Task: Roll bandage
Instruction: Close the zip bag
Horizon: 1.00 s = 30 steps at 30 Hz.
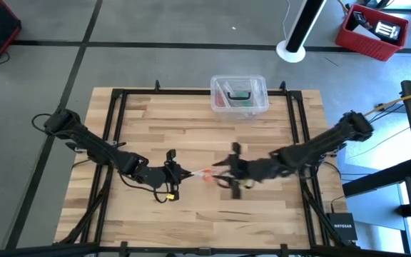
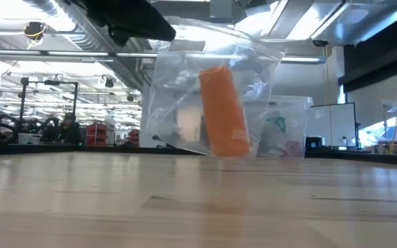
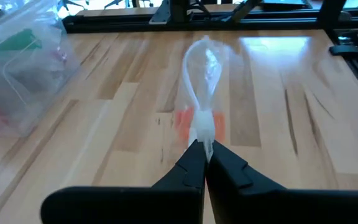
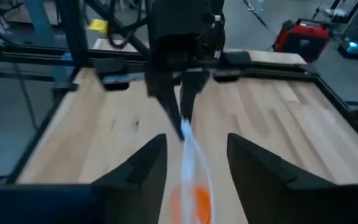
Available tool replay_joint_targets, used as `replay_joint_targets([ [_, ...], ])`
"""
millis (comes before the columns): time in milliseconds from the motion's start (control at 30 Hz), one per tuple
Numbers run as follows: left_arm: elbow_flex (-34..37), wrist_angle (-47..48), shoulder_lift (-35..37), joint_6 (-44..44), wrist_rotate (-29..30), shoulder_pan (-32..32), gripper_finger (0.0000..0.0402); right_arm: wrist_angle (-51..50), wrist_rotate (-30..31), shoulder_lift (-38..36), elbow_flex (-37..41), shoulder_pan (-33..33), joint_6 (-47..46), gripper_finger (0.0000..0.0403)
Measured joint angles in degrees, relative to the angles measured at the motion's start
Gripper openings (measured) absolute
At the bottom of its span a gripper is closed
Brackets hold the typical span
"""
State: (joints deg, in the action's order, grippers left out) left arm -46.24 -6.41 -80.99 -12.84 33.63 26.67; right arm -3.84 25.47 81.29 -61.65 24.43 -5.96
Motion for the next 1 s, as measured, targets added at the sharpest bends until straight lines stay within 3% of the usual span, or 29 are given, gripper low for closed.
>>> replay_joint_targets([
  [167,0.00,0.38,0.00,0.00,0.02,-0.02,0.0000,0.15,-7.85,10.75,-6.77,-5.80,3.52,0.0172],
  [333,0.00,0.43,0.00,0.03,0.01,0.00,0.0000,0.20,-16.38,16.96,-11.57,-8.75,5.85,0.0172],
  [600,-0.02,0.32,0.00,0.48,0.02,-0.02,0.0000,-0.65,-17.52,18.32,-11.84,-10.39,6.49,0.0159],
  [1000,-0.02,-0.23,0.00,1.27,0.20,-0.02,0.0000,-2.38,-17.35,18.93,-11.67,-10.22,7.98,0.0037],
])
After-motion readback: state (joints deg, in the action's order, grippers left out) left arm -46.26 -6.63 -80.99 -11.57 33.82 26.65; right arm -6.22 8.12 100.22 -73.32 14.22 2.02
